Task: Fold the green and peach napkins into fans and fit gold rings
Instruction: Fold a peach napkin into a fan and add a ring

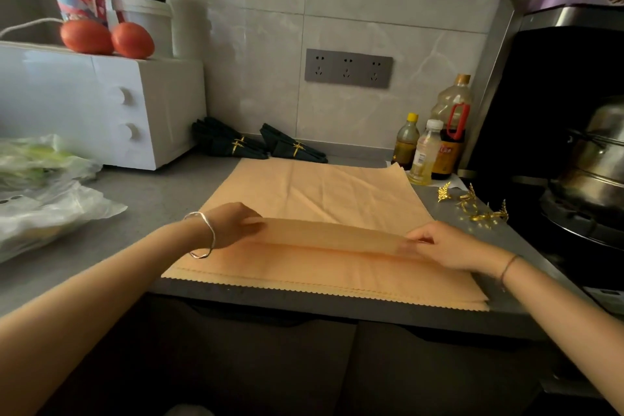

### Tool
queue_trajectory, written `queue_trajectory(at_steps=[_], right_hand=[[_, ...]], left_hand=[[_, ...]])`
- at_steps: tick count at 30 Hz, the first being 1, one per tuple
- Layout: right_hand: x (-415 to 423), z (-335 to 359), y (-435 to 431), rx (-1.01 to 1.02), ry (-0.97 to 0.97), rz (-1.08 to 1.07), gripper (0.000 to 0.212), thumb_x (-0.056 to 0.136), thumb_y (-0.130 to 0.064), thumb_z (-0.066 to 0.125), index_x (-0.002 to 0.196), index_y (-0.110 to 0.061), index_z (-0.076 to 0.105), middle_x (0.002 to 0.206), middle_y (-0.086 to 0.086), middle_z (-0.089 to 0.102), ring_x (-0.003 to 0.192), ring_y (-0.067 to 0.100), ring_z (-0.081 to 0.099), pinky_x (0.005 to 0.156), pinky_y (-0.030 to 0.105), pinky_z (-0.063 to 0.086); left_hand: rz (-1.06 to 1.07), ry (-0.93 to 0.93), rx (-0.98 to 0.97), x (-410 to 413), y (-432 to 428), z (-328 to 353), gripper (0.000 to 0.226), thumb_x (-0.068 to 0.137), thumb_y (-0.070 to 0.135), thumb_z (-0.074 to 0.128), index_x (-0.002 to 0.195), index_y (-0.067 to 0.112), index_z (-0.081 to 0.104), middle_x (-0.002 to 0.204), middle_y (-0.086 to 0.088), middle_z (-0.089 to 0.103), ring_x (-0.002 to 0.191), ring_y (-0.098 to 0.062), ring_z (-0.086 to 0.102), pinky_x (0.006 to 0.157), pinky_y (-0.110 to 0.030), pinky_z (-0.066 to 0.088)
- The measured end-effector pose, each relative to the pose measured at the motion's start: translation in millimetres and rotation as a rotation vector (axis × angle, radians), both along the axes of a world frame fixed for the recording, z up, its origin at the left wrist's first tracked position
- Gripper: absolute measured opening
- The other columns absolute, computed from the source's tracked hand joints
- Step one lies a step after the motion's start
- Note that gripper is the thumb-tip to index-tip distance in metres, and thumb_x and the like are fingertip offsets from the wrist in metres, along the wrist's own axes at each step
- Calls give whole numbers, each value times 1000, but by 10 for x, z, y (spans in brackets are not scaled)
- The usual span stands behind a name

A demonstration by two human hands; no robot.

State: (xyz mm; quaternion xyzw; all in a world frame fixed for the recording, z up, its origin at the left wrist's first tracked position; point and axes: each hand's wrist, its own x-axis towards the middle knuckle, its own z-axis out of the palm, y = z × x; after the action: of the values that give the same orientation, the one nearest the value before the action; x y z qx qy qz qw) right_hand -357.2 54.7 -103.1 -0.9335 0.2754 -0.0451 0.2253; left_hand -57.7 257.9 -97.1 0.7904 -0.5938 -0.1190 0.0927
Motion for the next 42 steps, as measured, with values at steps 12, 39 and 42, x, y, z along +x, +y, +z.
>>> queue_trajectory(at_steps=[12,39,42], right_hand=[[-131,700,-233,488,490,123,40,65,-63,71,78,-26,75,87,-4,73,77,8,68,68,19,50],[1271,-315,-1757,-193,-93,-342,11,83,-23,62,76,-16,65,82,-3,64,81,16,58,71,31,46],[1292,-329,-1754,-216,-114,-371,11,84,-23,62,75,-17,64,81,-4,63,80,15,57,65,27,42]], left_hand=[[152,365,504,222,-97,662,43,73,49,73,104,22,61,94,0,73,82,-17,69,83,-32,56],[444,-166,-180,1288,-1710,-351,24,96,29,51,117,21,58,113,-5,62,96,-23,57,77,-30,44],[472,-169,-167,1276,-1734,-352,23,96,27,50,117,21,57,115,-5,61,101,-24,57,81,-31,45]])
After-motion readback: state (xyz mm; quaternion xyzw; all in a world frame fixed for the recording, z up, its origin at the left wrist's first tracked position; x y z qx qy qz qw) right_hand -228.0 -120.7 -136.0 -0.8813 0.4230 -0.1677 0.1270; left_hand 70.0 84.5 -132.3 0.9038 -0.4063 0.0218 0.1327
